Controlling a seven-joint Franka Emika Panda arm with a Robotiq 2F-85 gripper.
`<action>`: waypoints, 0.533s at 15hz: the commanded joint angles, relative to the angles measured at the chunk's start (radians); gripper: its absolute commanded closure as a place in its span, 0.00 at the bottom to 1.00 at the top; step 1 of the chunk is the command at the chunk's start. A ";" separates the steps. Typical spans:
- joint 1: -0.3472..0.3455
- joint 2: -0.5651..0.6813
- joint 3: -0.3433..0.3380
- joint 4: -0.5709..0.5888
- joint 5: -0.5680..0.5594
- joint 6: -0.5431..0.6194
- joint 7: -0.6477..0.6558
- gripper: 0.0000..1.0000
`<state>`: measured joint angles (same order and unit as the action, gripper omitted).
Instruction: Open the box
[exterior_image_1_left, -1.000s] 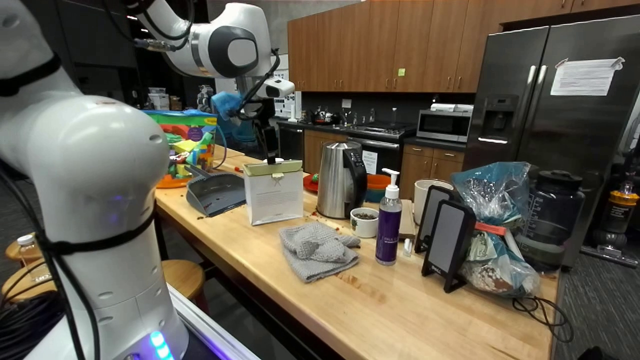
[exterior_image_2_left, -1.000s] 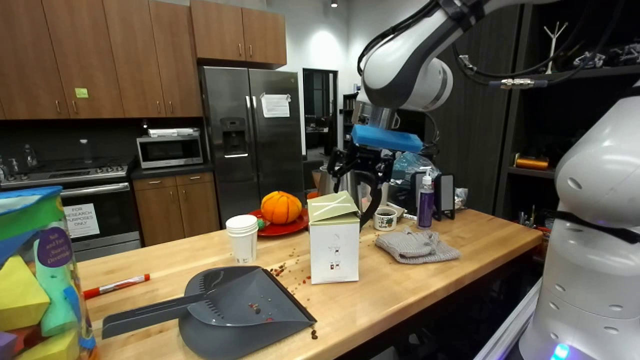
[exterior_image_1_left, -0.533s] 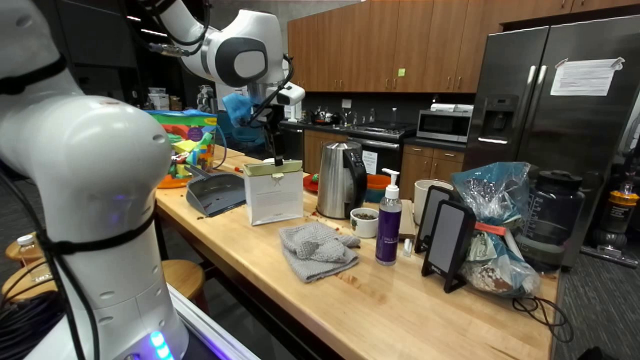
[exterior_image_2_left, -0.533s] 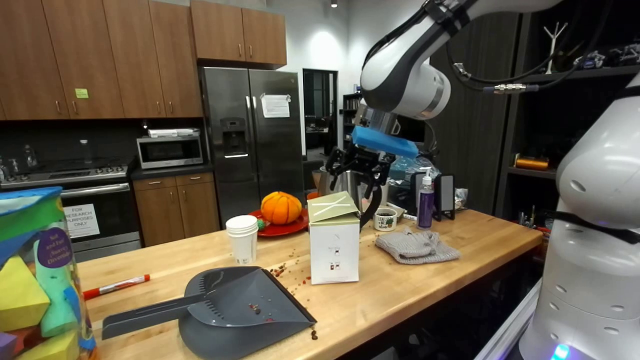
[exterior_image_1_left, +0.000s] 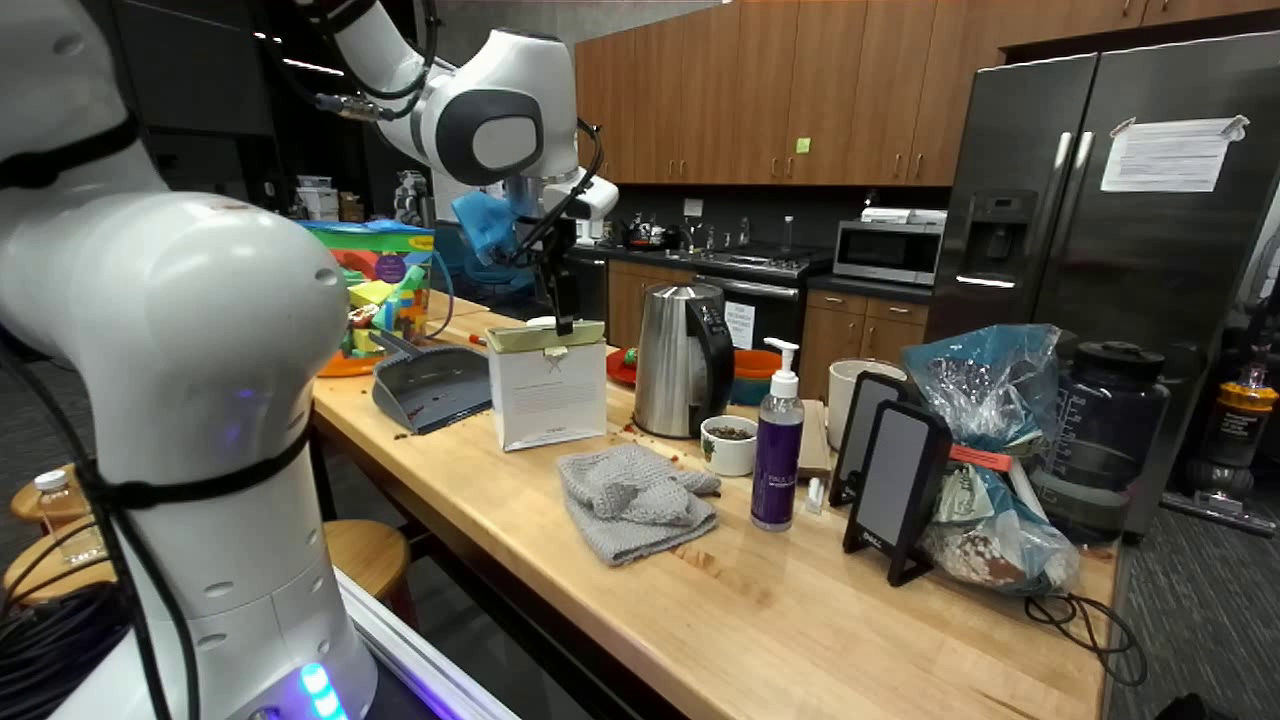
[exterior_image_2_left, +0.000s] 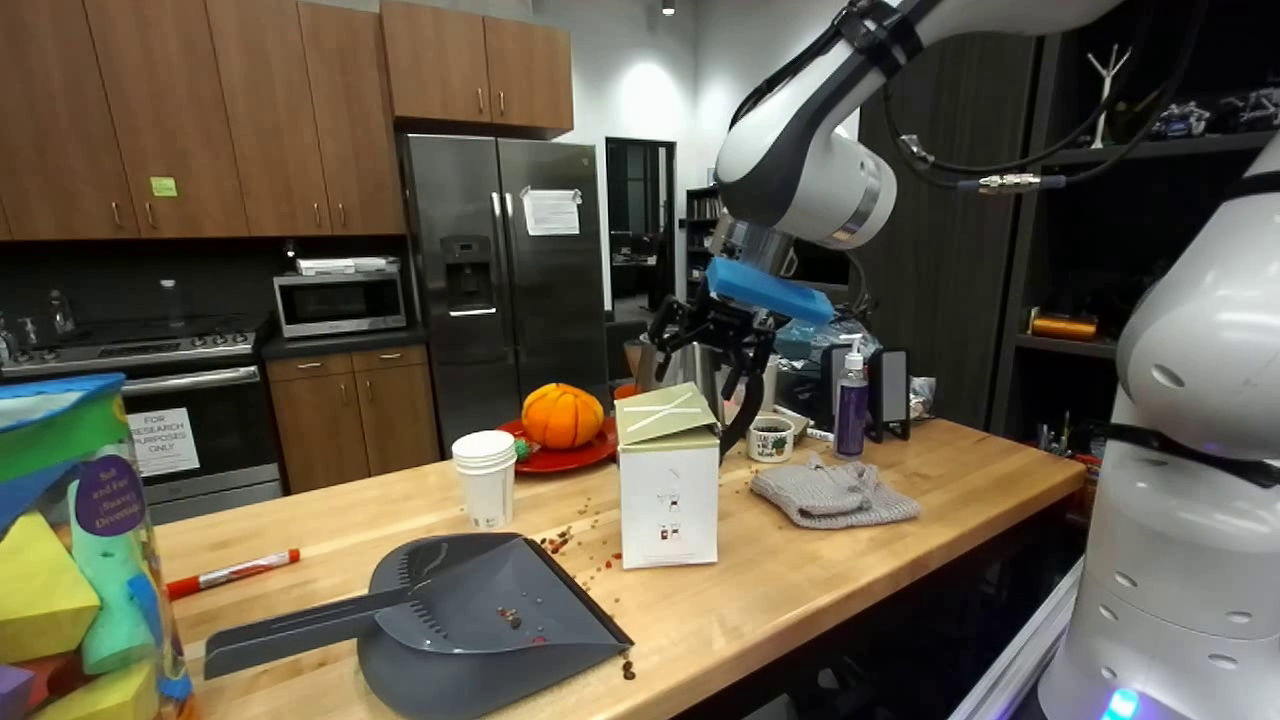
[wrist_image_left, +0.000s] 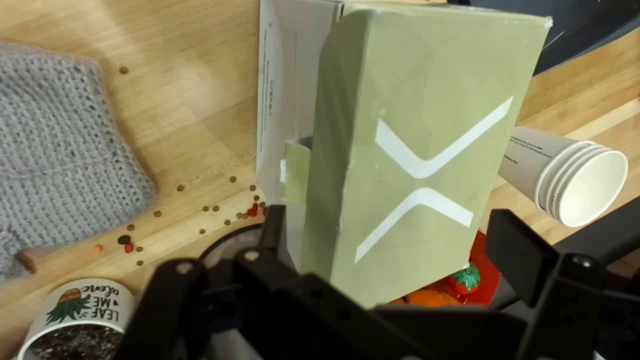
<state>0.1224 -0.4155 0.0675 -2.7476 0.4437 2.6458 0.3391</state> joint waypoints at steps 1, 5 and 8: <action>0.043 0.045 -0.054 0.023 0.073 0.012 -0.100 0.00; 0.059 0.075 -0.084 0.028 0.130 0.011 -0.182 0.00; 0.062 0.094 -0.092 0.036 0.165 0.011 -0.237 0.00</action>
<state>0.1680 -0.3504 -0.0036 -2.7339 0.5649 2.6497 0.1634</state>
